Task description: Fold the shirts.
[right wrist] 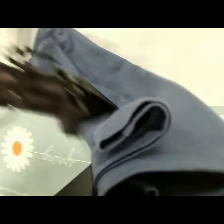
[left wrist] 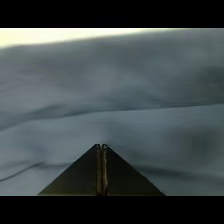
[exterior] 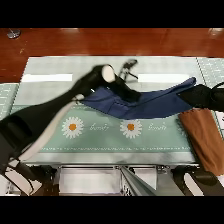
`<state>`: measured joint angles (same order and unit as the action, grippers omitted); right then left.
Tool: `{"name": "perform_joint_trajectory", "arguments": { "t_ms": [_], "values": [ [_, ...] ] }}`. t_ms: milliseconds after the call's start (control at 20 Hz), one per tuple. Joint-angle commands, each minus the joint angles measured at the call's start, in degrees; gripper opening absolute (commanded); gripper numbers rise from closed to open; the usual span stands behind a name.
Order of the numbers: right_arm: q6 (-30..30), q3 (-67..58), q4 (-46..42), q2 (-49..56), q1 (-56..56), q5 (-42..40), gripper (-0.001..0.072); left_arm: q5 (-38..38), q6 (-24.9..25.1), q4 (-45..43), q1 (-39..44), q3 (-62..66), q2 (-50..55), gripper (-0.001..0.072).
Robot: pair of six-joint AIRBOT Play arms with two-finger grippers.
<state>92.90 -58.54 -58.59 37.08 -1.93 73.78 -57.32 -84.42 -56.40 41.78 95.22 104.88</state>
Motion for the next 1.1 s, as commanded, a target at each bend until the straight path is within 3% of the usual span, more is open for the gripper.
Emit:
{"name": "perform_joint_trajectory", "arguments": {
  "t_ms": [0,50,250,450,650,850,1050],
  "values": [
    [0.96,0.17,1.18,-1.29,0.02,-0.94,0.0029,0.74,3.52,5.86,6.05,0.07,2.49,0.0022],
    [0.94,0.17,0.81,-1.29,0.0,-1.31,0.0028,-0.28,7.89,7.87,6.69,0.24,2.43,0.0022],
    [1.9,0.15,-0.35,0.5,0.02,-1.9,0.0028,-9.57,8.26,7.45,1.05,6.6,2.14,0.0022],
    [0.13,-0.31,3.72,7.13,6.01,-5.95,0.0028,-14.19,3.34,5.07,-17.2,9.53,-2.93,0.0022],
    [-0.17,-10.75,3.69,24.04,18.36,-14.69,0.0028,-17.75,2.36,4.96,-38.07,8.46,-14.34,0.0022],
    [-0.85,-30.16,5.01,48.54,26.23,-15.69,0.0029,-9.66,2.97,5.01,-48.57,-6.69,-35.78,0.0022],
    [0.98,-48.7,10.03,69.51,29.09,-13.77,0.005,0.48,4.2,5.03,-47.47,-30.47,-55.95,0.0022]
  ]
}}
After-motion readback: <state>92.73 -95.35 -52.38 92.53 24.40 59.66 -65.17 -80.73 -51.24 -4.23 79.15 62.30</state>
